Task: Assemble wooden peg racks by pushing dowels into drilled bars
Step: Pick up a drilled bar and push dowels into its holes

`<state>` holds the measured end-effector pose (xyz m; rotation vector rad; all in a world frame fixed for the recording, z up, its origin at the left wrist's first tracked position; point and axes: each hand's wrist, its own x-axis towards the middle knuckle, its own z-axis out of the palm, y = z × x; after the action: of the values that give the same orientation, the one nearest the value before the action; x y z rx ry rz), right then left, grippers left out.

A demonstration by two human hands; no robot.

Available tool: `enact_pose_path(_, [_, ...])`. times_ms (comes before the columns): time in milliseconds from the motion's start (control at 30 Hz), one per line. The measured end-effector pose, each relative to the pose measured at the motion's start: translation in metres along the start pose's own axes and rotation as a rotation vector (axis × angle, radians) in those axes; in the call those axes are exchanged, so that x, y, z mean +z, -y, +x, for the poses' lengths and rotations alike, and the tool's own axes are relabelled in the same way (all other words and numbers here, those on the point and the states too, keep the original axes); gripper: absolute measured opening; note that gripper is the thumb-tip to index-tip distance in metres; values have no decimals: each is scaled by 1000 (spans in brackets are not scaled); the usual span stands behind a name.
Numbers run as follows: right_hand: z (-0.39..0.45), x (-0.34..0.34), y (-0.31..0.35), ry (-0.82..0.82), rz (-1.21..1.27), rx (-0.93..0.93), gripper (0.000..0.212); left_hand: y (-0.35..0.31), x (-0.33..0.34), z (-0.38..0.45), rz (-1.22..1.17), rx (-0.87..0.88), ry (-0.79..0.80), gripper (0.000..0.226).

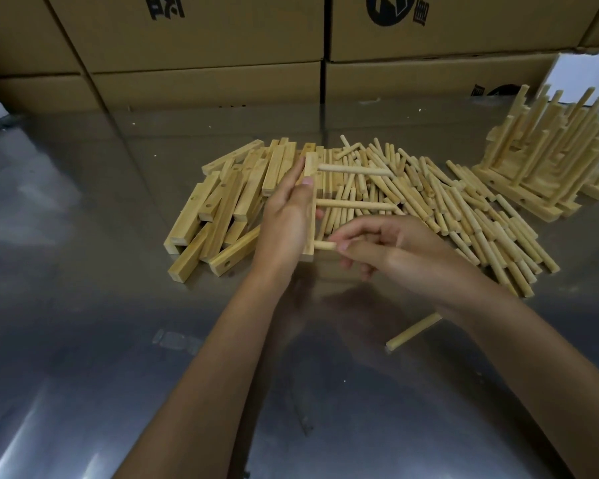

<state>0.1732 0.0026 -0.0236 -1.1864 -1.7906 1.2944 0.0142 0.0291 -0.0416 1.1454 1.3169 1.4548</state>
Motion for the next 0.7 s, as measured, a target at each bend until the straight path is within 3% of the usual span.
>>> enact_pose_path(133, [0,-3,2,-60,4,-49,25,2,-2,2,9,-11,-33,42])
enact_pose_path(300, [2,-13,0,-260,30,-43,9,1,-8,7,-125,-91,-174,41])
enact_pose_path(367, [4,-13,-1,-264,43,14,7,-1,-9,6,-123,-105,-197,45])
enact_pose_path(467, [6,-8,-4,-233,90,54,18,-4,-7,3,-70,-82,-191,51])
enact_pose_path(633, [8,-8,-4,-329,279,91,37,-3,-5,0,-120,-34,-124,52])
enact_pose_path(700, [7,-7,-2,-270,276,143,37,-3,-3,-2,-197,-33,-71,55])
